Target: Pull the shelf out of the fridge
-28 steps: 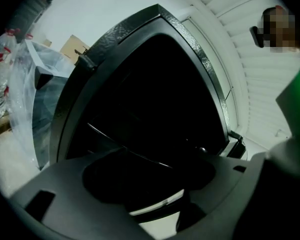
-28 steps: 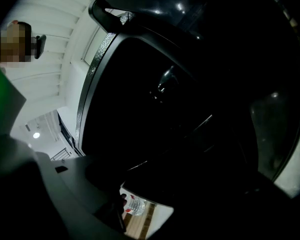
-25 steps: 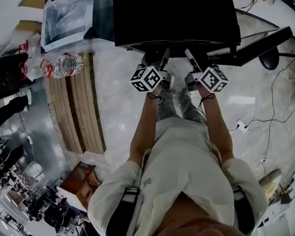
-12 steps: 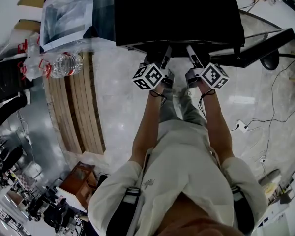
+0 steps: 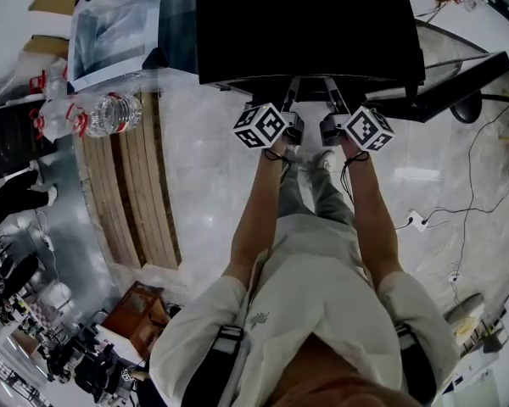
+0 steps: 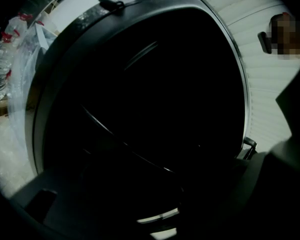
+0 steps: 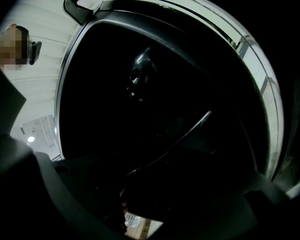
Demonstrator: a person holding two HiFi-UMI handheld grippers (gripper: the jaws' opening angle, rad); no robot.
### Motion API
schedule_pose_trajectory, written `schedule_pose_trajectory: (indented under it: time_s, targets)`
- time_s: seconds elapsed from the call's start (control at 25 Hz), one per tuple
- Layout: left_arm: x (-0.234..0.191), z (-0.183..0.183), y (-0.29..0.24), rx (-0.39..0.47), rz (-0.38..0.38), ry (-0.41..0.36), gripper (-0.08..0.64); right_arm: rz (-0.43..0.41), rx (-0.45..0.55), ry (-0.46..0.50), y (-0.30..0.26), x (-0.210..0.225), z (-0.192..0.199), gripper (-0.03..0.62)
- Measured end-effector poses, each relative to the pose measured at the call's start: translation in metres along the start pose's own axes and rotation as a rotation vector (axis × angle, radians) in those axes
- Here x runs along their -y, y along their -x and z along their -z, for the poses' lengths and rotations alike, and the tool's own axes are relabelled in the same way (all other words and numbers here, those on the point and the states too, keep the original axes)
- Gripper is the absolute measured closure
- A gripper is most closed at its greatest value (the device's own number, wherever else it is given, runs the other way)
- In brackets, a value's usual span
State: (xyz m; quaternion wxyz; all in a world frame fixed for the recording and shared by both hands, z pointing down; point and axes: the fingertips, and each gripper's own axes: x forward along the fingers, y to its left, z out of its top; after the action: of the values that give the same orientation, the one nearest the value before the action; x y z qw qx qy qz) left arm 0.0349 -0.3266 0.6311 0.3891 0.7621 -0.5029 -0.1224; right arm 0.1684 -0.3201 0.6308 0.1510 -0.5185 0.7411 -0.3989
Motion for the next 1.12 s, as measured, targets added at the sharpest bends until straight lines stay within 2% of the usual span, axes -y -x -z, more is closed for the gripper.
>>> schedule_pose_trajectory:
  time_s: [0.2,0.4,0.68,1.12]
  targets:
    - [-0.003,-0.003,-0.012,0.025,-0.010,-0.027,0.291,0.011,0.023,0.066,-0.011,0.002,-0.003,0.376]
    - [0.001,-0.006,-0.019,0.040,-0.009,-0.103,0.331,0.012,0.040,0.131,-0.017,-0.001,-0.005,0.390]
    - [0.004,-0.008,-0.018,0.072,-0.001,-0.091,0.373,0.002,0.083,0.094,-0.016,-0.002,-0.008,0.434]
    - [0.008,-0.012,-0.013,0.098,0.017,-0.096,0.388,-0.031,0.094,0.106,-0.012,-0.008,-0.010,0.437]
